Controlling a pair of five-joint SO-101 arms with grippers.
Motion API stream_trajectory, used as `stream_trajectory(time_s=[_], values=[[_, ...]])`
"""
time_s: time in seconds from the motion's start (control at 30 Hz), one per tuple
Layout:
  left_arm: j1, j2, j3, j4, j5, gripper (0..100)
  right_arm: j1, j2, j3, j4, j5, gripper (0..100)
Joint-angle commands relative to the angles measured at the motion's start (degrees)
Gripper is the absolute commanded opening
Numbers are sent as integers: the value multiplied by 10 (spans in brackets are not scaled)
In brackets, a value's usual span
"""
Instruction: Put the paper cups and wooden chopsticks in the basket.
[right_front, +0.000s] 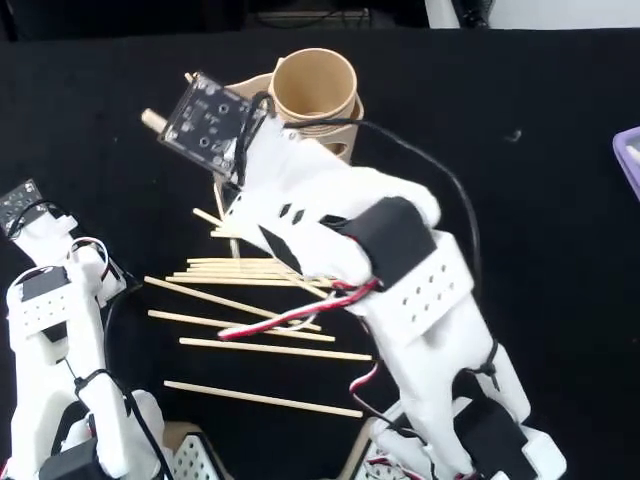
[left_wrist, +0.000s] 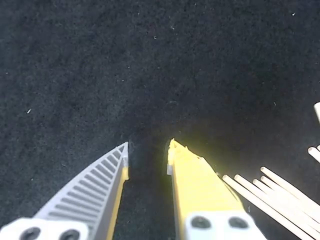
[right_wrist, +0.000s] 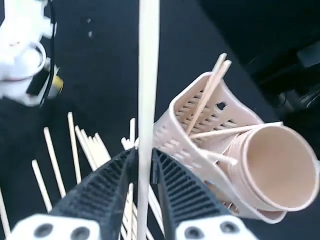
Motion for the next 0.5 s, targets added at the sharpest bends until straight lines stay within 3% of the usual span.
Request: stream_trajectory(time_s=[0.0, 0.27, 0.47], values=[[-5, -18, -3, -4, 3, 134, -4, 0, -51, -30, -51, 11], [-5, -18, -3, -4, 3, 134, 26, 0, 48, -289, -169, 11], [-5, -18, -3, -4, 3, 134, 36, 0, 169, -553, -189, 11]])
